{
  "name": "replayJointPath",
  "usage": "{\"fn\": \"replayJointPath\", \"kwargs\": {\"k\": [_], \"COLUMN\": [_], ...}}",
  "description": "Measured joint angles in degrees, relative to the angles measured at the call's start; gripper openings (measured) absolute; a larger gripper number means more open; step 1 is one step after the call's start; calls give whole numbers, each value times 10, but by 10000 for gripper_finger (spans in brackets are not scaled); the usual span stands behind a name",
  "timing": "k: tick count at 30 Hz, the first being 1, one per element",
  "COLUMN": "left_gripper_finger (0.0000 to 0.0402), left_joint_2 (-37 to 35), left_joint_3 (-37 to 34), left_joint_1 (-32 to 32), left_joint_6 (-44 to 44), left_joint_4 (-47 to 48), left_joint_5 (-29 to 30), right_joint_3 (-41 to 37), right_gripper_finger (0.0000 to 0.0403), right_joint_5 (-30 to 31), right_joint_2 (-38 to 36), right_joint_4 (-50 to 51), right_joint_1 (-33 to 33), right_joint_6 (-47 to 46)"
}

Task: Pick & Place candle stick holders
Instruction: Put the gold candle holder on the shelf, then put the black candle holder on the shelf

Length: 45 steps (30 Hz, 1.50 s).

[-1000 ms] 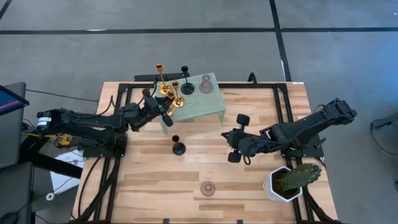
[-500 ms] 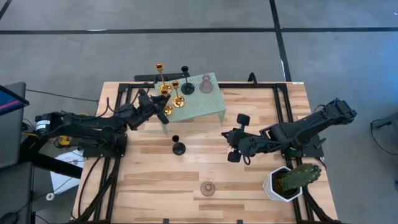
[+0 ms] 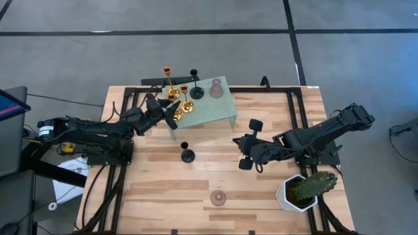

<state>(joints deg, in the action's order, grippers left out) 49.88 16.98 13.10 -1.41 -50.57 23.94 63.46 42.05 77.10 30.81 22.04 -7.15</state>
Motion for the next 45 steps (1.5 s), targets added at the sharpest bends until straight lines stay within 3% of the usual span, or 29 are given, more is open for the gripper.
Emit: {"fn": "replayJointPath", "kwargs": {"k": [7,14,21,31,45], "left_gripper_finger": [177,197,198,199,177], "left_joint_2": [1,-3,-46,-140,-248], "left_joint_3": [0,0,0,1,1], "left_joint_1": [-4,-19,-23,-25,-127], "left_joint_6": [2,-35,-43,-23,-25], "left_joint_4": [0,3,38,188,333], "left_joint_5": [0,0,16,10,0], "right_joint_3": [0,0,0,0,0], "right_gripper_finger": [0,0,0,0,0], "right_joint_5": [-1,-2,-2,-2,-2], "right_joint_2": [0,0,0,0,0], "right_joint_4": [-2,-2,-2,-2,-2], "right_joint_1": [0,0,0,0,0], "right_joint_6": [0,0,0,0,0]}}
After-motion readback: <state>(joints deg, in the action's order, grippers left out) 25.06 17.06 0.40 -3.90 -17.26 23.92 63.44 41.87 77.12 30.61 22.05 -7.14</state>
